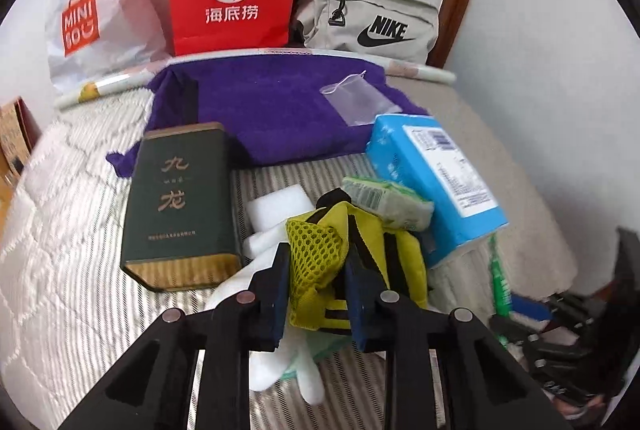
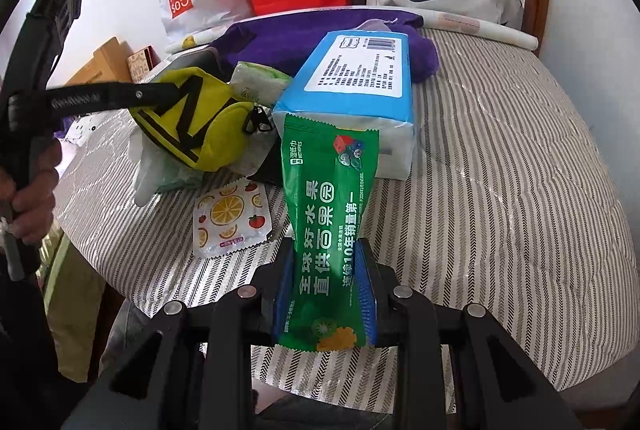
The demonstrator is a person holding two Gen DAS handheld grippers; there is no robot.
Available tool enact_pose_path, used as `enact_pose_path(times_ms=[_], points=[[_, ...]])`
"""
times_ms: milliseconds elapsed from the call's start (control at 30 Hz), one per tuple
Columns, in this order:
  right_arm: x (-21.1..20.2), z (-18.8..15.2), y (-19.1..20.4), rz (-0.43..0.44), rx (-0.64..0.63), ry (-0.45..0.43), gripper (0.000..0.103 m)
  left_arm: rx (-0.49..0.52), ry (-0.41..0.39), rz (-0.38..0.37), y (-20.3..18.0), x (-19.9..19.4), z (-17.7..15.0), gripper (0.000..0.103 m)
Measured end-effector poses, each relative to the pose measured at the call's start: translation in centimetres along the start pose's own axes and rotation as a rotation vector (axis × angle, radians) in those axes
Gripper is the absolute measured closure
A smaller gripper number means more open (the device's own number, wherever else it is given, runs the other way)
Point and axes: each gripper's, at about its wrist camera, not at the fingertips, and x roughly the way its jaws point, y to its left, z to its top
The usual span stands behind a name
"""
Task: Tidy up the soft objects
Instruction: 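Lift green packet with right gripper while left gripper grasps yellow mesh-pocket bag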
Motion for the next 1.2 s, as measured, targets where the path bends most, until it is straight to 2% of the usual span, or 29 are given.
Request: enact_pose_path(times_ms=[133,267,567,967,1200], points=[[-0.5,0.0,0.4,-0.001,-0.009,-0.007,0.073,0.001,-0.033,-0.006,0.0,-1.4,-0.1,0.079],[-0.6,-0.1,0.4,-0.006,-0.011,-0.006,0.073,-0.007,-0.054,-0.043,0.1,-2.8,0.0,0.079],[-0.8,-0.6,0.7,-0.03,-0.017,0.006,0.073,-0.016,-0.092,-0.027,1.4,-5.7,-1.3,0.079],[0.4,-0.7,0.6,-0.064,0.014,0.05,0.073,-0.136,-0.037,0.001,6.2,-5.0,-5.6,0.079],[0.7,-0.5,0.8,-0.069,0.008,0.064,0.073,-0.188,-0.015,-0.025,8.5,-3.9,-7.6,0.079]])
